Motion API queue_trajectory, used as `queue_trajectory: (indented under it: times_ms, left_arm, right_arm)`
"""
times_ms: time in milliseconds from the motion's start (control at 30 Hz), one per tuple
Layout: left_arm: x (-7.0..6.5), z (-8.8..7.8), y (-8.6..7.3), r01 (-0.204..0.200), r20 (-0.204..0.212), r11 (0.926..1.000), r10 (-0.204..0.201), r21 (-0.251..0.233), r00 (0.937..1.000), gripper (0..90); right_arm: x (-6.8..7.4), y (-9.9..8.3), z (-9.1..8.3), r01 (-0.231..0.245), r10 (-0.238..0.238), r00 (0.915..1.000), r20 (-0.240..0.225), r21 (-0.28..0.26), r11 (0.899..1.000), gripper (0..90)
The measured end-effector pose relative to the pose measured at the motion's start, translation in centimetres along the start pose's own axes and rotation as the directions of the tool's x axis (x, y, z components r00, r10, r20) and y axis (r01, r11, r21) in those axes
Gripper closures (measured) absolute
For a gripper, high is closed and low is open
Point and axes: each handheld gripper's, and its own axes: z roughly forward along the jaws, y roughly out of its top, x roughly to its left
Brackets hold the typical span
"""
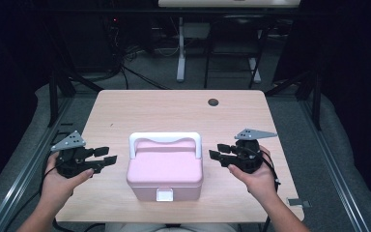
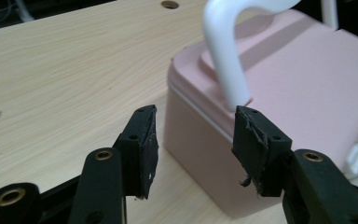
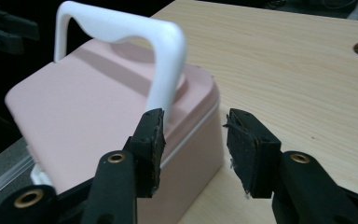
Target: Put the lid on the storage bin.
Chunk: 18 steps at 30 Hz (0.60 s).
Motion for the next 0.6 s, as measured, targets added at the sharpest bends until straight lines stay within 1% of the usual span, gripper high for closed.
queue_trajectory:
  times_ms: [33,133,233,300,433,533,600]
  left_arm:
    - [0.2,0.2,-0.1,0.002,-0.014,1.0,-0.002,0.004,0.9999,49.4]
    - [0.7,0.6,-0.3,0.009,-0.027,0.9999,-0.008,0.013,0.9996,49.3]
    - [1.3,1.2,-0.5,0.03,-0.034,0.9995,-0.03,0.011,0.999,49.3]
    - [1.8,1.6,-0.6,0.036,-0.049,0.9993,-0.036,0.01,0.9981,49.3]
    - [2.7,2.4,-1.0,0.074,-0.059,0.9973,-0.073,0.003,0.9956,49.3]
    - [3.3,2.9,-1.5,0.093,-0.079,0.9956,-0.093,-0.006,0.9925,49.3]
    - [3.6,3.1,-1.8,0.109,-0.09,0.9939,-0.11,-0.011,0.9898,49.3]
  right_arm:
    - [-0.3,0.0,0.1,-0.005,0.005,1.0,0.008,-0.001,1.0,55.7]
    - [-1.1,-0.2,0.2,-0.018,0.018,0.9991,0.039,-0.007,1.0,55.6]
    - [-1.9,-0.4,0.4,-0.033,0.034,0.9975,0.063,-0.015,0.999,55.4]
    - [-2.5,-0.6,0.6,-0.047,0.048,0.9959,0.077,-0.018,0.999,55.4]
    - [-3.6,-1.2,1.1,-0.075,0.078,0.9914,0.105,-0.028,0.997,55.1]
    - [-4.3,-1.8,1.2,-0.087,0.09,0.9873,0.131,-0.03,0.996,54.9]
    - [-4.9,-2.2,1.3,-0.104,0.107,0.984,0.142,-0.031,0.994,54.8]
